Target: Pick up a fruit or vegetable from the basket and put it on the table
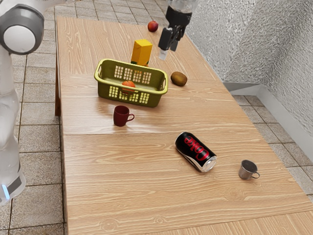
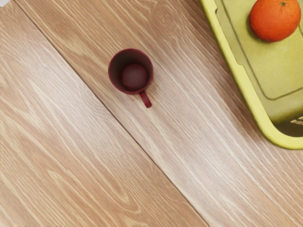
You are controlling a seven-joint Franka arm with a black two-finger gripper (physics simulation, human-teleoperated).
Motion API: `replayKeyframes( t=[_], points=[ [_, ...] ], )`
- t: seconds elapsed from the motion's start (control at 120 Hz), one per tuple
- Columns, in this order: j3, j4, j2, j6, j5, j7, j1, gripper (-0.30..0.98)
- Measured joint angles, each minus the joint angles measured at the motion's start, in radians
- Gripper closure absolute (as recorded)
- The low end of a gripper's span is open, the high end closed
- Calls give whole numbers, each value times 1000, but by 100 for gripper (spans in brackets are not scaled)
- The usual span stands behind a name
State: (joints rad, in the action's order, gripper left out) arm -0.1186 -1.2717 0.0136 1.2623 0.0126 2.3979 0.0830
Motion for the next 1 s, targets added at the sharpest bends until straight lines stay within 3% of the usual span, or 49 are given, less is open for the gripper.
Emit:
replayKeyframes(
  t=[0.325,0.492,0.558,0.683,0.867,1.0],
  points=[
    [1,0,-17,-29,68,-37,-47,0],
    [-7,10,48,-15,94,-306,-59,0],
    [-54,-2,48,0,97,-422,-20,0],
    [-111,-249,-83,157,56,-668,12,0],
    [-118,-367,-118,337,30,-964,-207,0],
    [-179,-363,-71,399,42,-1144,-247,0]
  ],
)
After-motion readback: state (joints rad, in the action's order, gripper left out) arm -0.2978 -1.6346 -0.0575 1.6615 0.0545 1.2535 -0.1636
